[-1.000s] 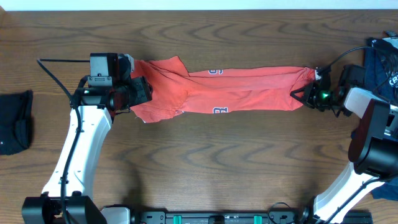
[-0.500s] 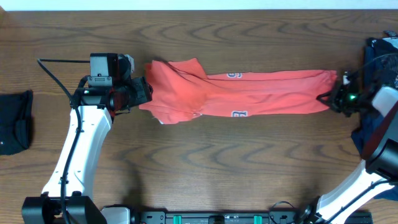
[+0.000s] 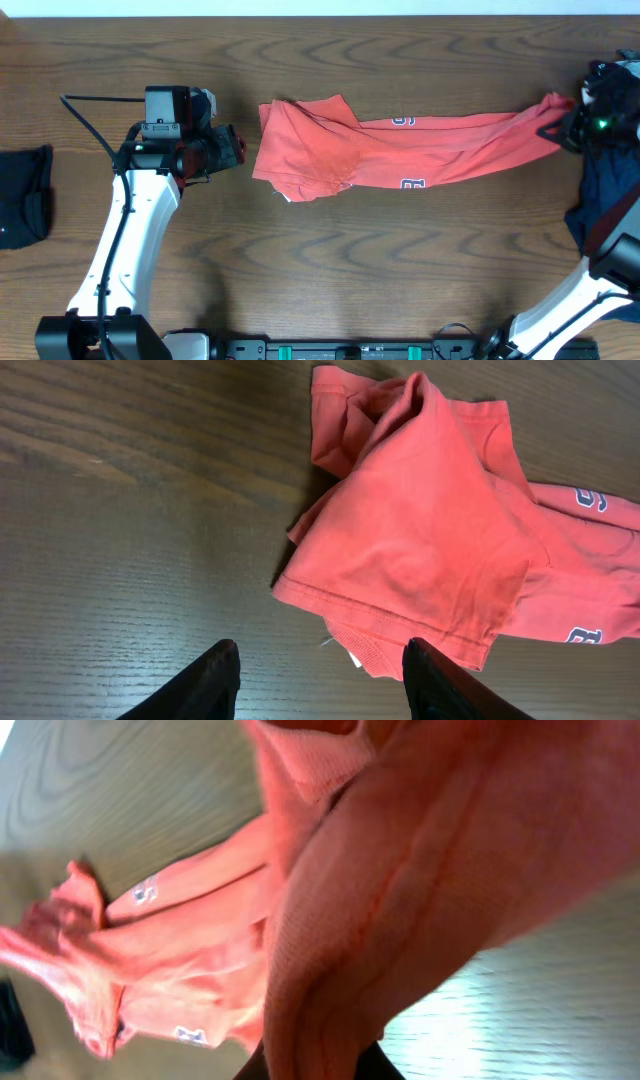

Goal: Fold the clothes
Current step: 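Grasp the strip's right end with the right gripper and lift it, then carry the right end leftward over the strip toward the left gripper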

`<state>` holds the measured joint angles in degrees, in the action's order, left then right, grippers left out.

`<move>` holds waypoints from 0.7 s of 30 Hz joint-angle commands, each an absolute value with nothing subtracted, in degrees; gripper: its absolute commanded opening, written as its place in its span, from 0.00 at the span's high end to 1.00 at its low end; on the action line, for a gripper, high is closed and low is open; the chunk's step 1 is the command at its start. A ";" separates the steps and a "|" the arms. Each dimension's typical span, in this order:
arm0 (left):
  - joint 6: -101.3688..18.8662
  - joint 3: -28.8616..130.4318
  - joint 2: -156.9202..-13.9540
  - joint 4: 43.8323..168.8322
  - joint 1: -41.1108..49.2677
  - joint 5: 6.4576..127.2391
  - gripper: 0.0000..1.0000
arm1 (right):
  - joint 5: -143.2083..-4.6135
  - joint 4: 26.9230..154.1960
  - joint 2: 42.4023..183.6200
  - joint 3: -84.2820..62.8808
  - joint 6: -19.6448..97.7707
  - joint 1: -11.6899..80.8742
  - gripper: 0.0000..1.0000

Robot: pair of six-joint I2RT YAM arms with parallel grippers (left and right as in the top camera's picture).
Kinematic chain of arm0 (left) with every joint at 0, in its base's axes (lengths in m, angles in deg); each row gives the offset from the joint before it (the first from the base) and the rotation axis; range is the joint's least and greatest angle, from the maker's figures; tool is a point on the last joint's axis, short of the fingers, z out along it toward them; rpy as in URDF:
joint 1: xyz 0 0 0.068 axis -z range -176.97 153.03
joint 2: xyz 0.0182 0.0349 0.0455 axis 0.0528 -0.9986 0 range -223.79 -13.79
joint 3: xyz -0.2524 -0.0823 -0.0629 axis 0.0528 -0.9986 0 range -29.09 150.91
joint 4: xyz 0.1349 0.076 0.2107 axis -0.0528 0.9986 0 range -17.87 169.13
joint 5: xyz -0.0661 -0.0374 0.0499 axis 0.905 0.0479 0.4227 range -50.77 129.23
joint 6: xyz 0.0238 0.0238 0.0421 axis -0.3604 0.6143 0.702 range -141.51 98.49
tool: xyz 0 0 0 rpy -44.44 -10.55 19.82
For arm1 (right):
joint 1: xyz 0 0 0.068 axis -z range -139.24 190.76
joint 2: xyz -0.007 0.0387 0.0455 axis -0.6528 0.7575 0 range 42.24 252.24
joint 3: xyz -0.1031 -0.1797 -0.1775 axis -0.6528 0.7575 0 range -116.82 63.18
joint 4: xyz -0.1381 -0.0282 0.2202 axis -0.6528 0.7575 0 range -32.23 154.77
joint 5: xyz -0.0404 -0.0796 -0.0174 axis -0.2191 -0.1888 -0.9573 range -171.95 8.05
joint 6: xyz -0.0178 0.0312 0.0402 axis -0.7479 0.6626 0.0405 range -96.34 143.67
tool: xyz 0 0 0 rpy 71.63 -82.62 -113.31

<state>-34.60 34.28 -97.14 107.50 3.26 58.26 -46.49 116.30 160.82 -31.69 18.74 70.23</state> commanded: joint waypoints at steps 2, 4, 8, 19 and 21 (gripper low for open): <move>-33.55 35.42 -96.62 107.50 3.28 57.54 0.45 | -45.73 119.42 161.04 -36.55 14.74 64.22 0.99; -33.55 35.42 -96.62 107.50 3.28 57.56 0.45 | -45.92 120.91 161.04 -38.14 14.30 61.33 0.99; -33.55 35.42 -96.62 107.48 3.28 57.56 0.45 | -47.67 123.31 161.04 -40.20 14.15 55.48 0.99; -33.55 35.42 -96.62 107.13 3.28 57.52 0.45 | -50.71 129.02 161.04 -40.74 14.39 39.96 0.99; -33.55 35.42 -96.62 106.91 3.28 57.52 0.45 | -50.71 130.77 161.04 -40.74 14.39 37.60 0.99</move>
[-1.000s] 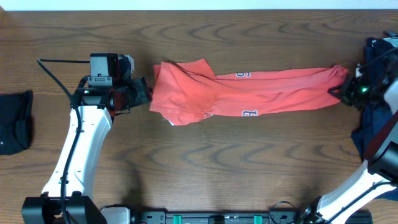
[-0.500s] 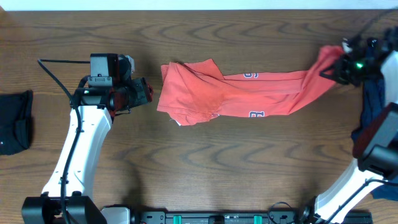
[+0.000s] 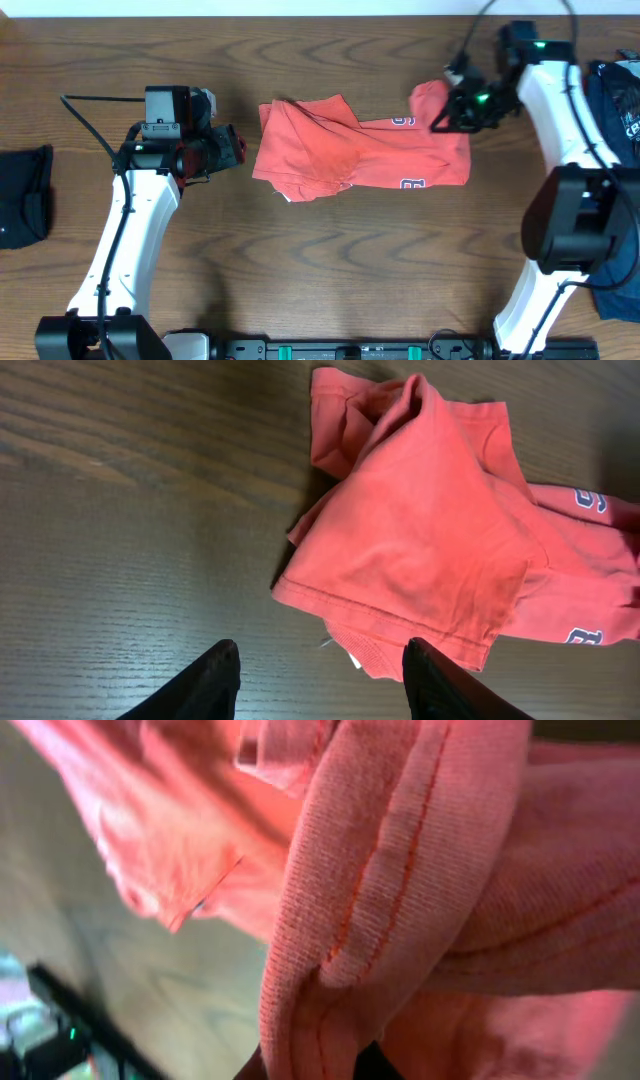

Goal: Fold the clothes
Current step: 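Carry the right end leftward over the strip toward the left gripper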

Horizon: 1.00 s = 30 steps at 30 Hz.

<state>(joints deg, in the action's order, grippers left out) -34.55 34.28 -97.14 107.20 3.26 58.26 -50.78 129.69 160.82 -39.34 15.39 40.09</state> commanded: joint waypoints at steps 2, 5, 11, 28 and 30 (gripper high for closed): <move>-33.55 35.42 -96.62 106.58 3.28 57.54 0.45 | -52.74 132.34 161.06 -40.74 16.05 35.32 0.99; -33.55 35.42 -96.62 106.54 3.28 57.54 0.45 | -57.51 134.22 161.06 -40.72 19.79 32.46 0.99; -33.55 35.42 -96.62 106.56 3.28 57.54 0.45 | -58.18 137.04 161.06 -40.63 20.22 27.13 0.54; -33.59 35.29 -97.80 106.61 3.28 57.58 0.38 | -59.91 136.62 161.06 -40.63 21.27 21.82 0.16; -33.59 35.29 -97.80 106.54 3.28 57.58 0.38 | -61.40 136.95 161.06 -40.63 21.21 21.82 0.01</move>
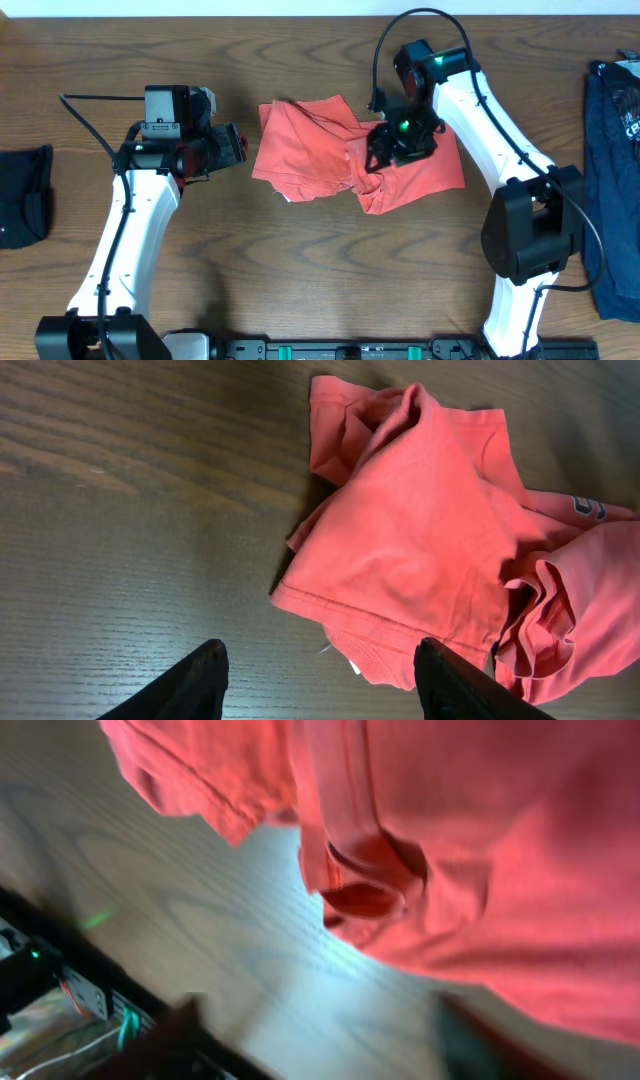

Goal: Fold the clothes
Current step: 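Carry the right end leftward over the strip toward the left gripper, then lower the right end onto the left half and press it flat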

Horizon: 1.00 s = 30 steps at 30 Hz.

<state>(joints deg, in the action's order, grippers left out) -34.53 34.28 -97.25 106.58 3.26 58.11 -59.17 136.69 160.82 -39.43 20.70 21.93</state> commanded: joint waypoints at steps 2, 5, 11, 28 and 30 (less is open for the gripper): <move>-33.59 35.29 -97.80 106.37 3.28 57.58 0.38 | -62.14 136.19 161.09 -40.63 21.23 21.66 0.01; -33.57 35.29 -97.80 106.37 3.28 57.56 0.38 | -62.21 133.83 161.33 -40.63 20.55 21.55 0.01; -33.57 35.29 -97.80 106.37 3.28 57.56 0.38 | -61.79 127.51 163.73 -40.28 20.64 21.47 0.01; -33.55 35.29 -97.80 106.12 3.28 57.54 0.38 | -60.96 123.33 172.32 -40.13 23.63 17.60 0.41; -33.55 35.29 -97.80 106.10 3.28 57.56 0.38 | -60.96 123.38 172.32 -40.13 23.65 17.58 0.86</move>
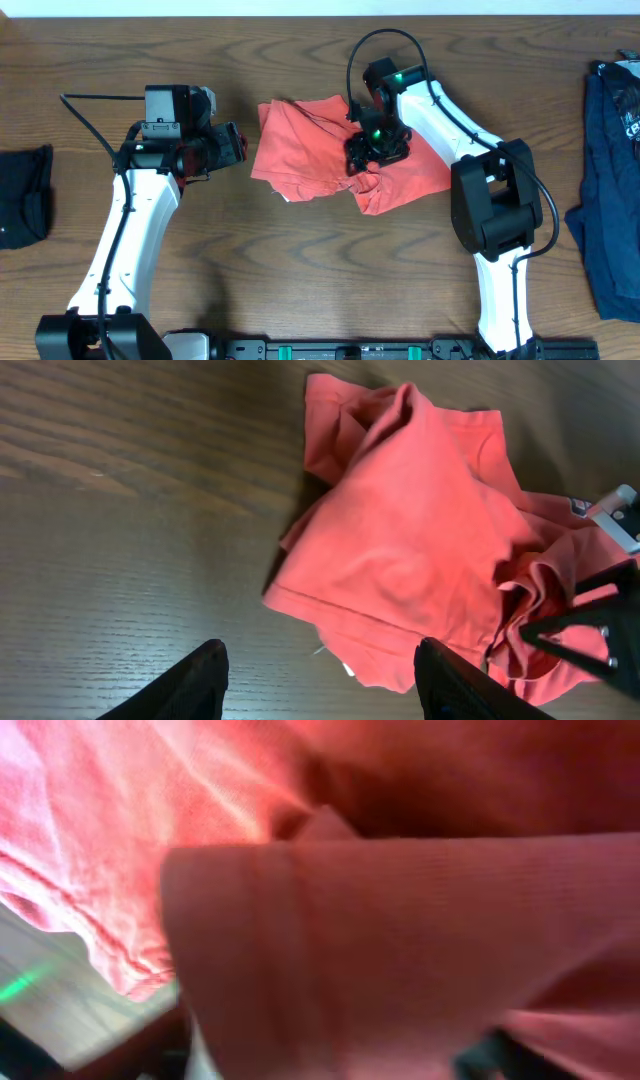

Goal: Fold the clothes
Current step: 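Lower the right end onto the left half and press it flat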

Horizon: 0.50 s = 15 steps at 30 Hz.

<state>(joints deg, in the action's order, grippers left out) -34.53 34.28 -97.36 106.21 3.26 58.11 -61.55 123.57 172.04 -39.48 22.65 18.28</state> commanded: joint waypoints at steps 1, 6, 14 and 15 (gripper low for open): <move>-33.55 35.29 -97.80 106.12 3.28 57.54 0.38 | -60.98 123.49 172.32 -40.13 23.65 17.58 0.99; -33.55 35.29 -97.80 106.12 3.28 57.56 0.38 | -61.03 123.57 172.32 -40.13 23.65 17.66 0.99; -33.55 35.29 -97.80 106.17 3.28 57.58 0.38 | -60.94 123.86 172.32 -40.13 23.65 17.58 0.79; -33.55 35.29 -97.80 106.17 3.28 57.58 0.38 | -60.76 123.95 172.30 -40.13 23.68 17.58 0.66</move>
<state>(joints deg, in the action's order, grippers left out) -34.53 34.28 -97.36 106.21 3.26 58.11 -61.51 123.90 172.06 -39.48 23.70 18.28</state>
